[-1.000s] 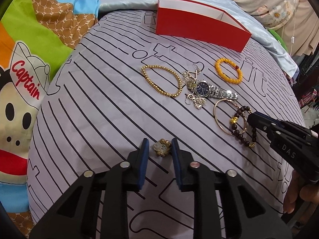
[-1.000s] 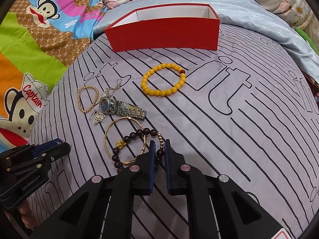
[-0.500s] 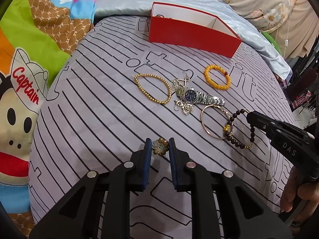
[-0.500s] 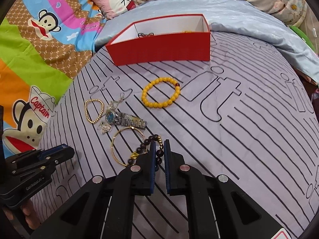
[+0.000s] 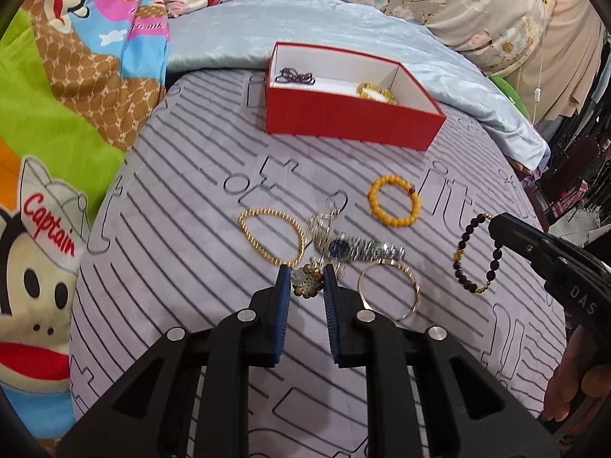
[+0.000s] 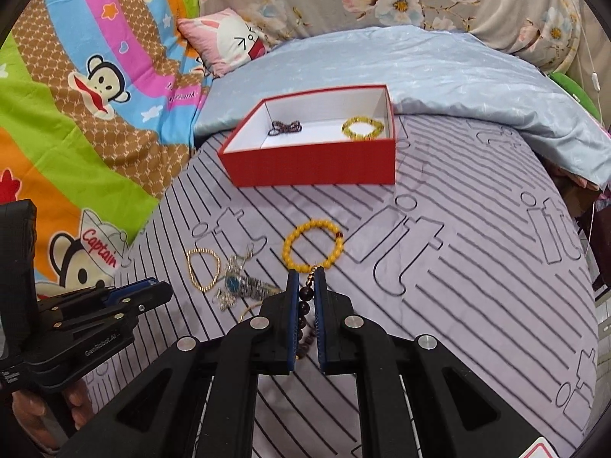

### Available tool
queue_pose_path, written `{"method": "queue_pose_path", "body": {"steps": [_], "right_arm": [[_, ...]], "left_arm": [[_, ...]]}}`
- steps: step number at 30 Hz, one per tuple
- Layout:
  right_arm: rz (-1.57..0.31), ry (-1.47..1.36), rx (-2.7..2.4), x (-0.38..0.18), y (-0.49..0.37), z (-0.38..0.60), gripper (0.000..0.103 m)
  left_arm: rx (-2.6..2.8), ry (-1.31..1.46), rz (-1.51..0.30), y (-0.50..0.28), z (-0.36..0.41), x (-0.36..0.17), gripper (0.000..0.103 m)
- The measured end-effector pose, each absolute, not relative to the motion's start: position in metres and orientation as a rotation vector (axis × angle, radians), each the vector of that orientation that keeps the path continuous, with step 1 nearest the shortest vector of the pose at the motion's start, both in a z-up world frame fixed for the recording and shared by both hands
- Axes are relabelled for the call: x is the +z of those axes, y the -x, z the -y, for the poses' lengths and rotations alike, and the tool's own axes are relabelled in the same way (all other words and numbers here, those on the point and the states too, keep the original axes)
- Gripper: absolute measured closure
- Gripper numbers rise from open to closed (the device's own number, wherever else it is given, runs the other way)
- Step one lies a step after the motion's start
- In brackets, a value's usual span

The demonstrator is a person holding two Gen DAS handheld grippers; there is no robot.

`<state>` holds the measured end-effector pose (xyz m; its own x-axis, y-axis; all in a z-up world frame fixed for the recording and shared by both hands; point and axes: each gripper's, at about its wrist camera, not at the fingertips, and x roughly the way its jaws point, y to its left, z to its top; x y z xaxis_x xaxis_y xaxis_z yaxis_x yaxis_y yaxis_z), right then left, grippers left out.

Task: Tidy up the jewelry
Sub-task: 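Carry the gold ring and black bead bracelet into the red box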

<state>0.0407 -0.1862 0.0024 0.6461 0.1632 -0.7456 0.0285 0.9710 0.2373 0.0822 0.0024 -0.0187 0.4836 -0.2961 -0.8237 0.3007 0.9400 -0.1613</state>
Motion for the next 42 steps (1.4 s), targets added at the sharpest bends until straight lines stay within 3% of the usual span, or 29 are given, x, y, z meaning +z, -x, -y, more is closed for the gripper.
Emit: {"method": "queue_pose_path", "body": {"steps": [20, 42], "right_arm": [[-0.722, -0.195, 0.035, 0.051, -0.176, 0.222, 0.096], [-0.851, -0.256, 0.050, -0.017, -0.272, 0.227, 0.096]], "left_arm": [[-0.362, -0.044, -0.819, -0.217, 0.051, 0.036, 0.086], [-0.315, -0.055, -0.883, -0.315, 0.089, -0.012, 0.086]]}}
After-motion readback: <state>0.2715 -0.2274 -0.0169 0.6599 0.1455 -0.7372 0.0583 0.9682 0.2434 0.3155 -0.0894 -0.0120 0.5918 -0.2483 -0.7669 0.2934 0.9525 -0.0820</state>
